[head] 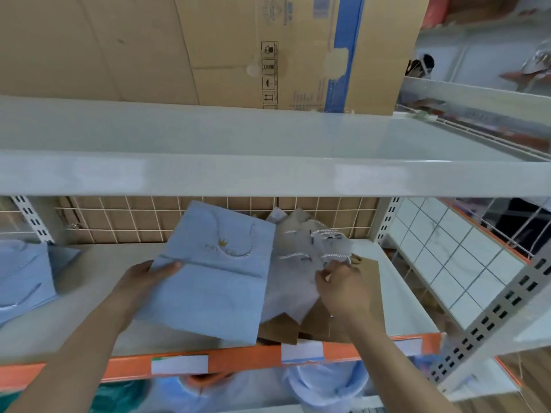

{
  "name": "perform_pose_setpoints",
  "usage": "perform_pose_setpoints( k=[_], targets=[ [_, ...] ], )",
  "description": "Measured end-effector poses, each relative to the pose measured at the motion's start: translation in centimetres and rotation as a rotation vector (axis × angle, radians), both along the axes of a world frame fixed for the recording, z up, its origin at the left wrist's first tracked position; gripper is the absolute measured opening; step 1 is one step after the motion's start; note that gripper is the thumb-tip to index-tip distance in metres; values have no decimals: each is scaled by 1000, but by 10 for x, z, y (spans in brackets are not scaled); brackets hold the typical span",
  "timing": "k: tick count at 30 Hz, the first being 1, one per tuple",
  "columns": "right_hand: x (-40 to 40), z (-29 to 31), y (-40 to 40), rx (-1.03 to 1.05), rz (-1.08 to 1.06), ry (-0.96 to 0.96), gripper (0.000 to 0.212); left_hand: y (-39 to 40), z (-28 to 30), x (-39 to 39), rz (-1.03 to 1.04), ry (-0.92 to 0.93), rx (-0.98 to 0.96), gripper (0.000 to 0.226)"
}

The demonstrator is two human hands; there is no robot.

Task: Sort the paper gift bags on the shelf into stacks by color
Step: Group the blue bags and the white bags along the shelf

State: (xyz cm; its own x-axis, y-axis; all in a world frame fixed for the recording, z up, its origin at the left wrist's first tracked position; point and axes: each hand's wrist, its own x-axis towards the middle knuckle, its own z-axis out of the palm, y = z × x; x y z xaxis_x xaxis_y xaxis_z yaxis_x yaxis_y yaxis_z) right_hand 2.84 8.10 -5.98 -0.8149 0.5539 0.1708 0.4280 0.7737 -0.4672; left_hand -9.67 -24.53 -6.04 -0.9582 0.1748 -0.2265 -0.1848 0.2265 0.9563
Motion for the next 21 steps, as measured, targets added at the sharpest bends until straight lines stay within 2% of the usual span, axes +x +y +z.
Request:
perform_pose_setpoints(
  k=[6,9,11,13,15,17,21],
  targets=[
    [-30,4,-29,241,-12,-23,36,-49,4,11,320,86,36,20],
    [-44,0,-37,240,28,-60,49,-65,7,16,454,146,22,21],
    [-55,-4,-45,202,99,-99,53,-74,9,20,450,161,38,17],
    [-68,-8,-55,61,148,-132,56,-83,10,21,447,165,28,4],
    [-80,-13,-66,-139,171,-160,58,-90,11,24,461,171,2,9],
    [-92,-16,-75,-246,161,-153,62,-97,10,26,466,137,-16,23],
    [-111,-19,-96,-138,57,-216,82,-114,4,31,512,98,-34,28]
  ],
)
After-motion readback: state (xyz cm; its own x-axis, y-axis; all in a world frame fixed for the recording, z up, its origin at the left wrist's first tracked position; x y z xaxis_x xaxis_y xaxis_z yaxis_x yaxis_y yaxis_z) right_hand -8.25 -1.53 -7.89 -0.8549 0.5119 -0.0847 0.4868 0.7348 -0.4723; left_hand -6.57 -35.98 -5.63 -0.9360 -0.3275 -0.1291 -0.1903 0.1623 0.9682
